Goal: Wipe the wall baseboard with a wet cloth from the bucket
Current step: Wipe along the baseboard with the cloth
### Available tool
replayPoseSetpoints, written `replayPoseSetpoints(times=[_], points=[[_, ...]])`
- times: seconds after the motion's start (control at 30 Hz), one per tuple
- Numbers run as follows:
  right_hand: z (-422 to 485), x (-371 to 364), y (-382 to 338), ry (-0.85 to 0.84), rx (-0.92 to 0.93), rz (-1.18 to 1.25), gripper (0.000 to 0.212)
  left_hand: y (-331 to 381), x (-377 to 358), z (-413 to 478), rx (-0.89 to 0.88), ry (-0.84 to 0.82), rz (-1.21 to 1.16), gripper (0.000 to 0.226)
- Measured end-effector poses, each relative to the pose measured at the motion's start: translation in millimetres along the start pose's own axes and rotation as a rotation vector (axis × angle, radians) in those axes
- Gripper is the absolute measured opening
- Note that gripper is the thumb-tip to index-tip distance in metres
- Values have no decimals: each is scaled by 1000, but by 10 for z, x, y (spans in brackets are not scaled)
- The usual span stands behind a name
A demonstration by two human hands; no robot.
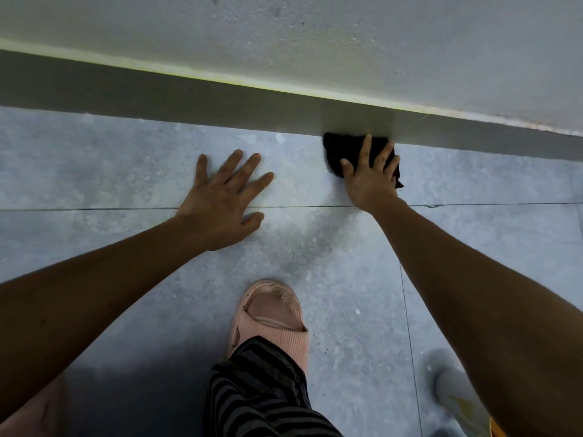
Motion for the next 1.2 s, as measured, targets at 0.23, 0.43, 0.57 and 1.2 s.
replayPoseSetpoints(times=[0.23, 0.43, 0.57, 1.2], points=[[-176, -53, -362, 10, 4, 71, 75, -9, -49, 13, 1, 26, 7, 67], [-252, -85, -420, -28, 127, 56, 79, -127, -60, -59, 35, 92, 59, 81], [-48, 39, -160, -6, -10, 60, 81, -519, -13, -295, 96, 138, 110, 83], [-307, -48, -629, -28, 100, 41, 80, -923, 19, -721, 221, 122, 48, 86]])
Point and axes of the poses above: each hand's wrist, its own z-axis towards the middle knuckle, its own x-axis out of the back of the hand, y = z × x, the point moved 2 cm from there along z, towards the middle knuckle, and after that the axes turned 7 degrees about y, right-handed, at the moved point
